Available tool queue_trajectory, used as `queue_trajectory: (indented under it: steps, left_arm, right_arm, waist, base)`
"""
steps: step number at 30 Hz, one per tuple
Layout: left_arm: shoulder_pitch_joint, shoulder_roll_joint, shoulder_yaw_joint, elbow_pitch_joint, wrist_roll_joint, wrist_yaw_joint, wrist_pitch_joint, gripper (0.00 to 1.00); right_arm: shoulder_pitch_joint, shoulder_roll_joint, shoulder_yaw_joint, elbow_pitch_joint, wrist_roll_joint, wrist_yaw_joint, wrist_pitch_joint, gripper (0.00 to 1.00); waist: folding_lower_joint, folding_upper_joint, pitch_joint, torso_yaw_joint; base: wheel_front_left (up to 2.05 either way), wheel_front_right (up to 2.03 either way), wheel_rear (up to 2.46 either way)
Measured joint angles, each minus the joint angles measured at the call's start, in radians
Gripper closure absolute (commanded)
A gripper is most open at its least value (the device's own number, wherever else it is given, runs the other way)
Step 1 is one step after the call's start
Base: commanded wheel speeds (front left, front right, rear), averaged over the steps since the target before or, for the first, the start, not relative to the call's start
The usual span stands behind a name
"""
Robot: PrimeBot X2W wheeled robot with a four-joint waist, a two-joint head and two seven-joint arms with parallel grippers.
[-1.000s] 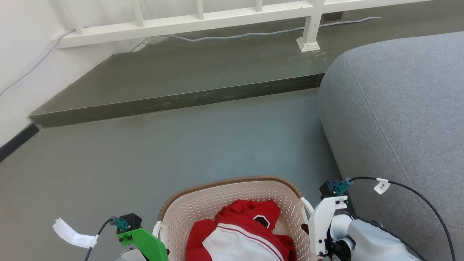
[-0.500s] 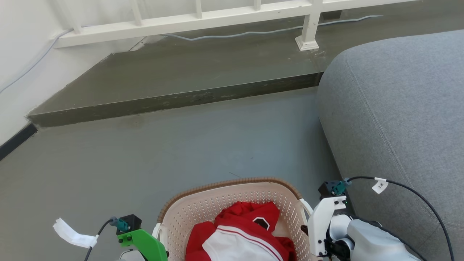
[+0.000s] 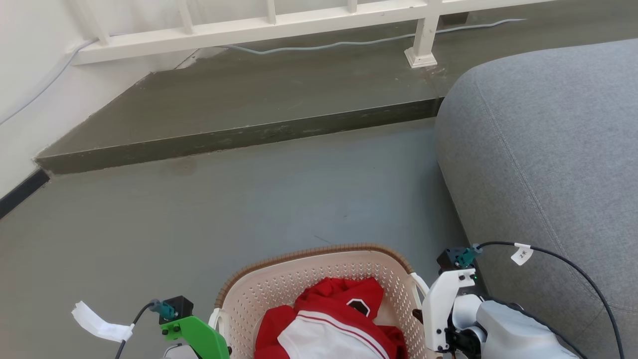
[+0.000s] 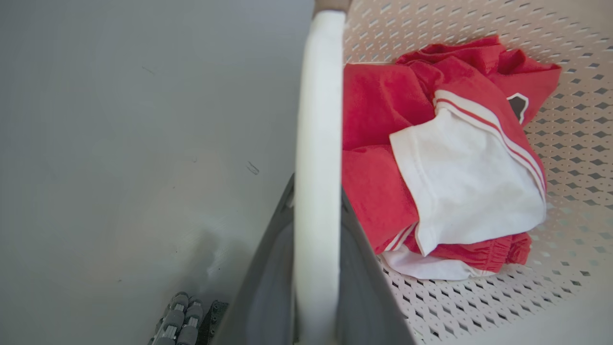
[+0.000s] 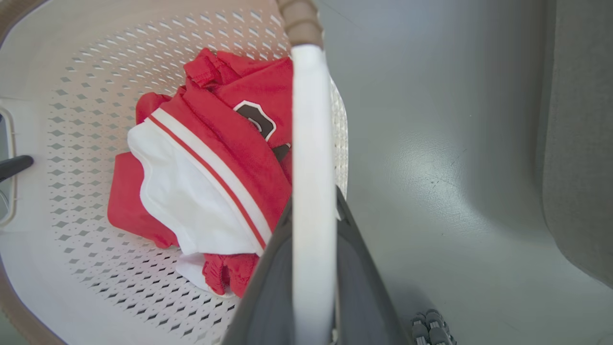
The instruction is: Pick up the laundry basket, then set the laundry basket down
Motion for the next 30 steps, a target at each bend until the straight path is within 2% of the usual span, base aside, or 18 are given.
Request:
queue_trajectory:
  steps: [19,30]
  left_arm:
    - [-0.013,0.002,-0.004,0.002,-0.009,0.0,-0.011,1.0]
    - [-0.092,0.015,0.009,-0.031,-0.015,0.0,-0.072,1.0]
  right_arm:
    - [-0.024,-0.003,0.027,0.0,0.022,0.0,-0.011,1.0]
    - [-0.1,-0.014,0.023,-0.008,0.022,0.0,-0.091,1.0]
  waist:
    - [0.0,0.0,0.028,-0.002]
    - [0.0,0.0,0.134,-0.004]
  base:
    - [0.0,0.0,0.0]
    - [0.0,0.0,0.0]
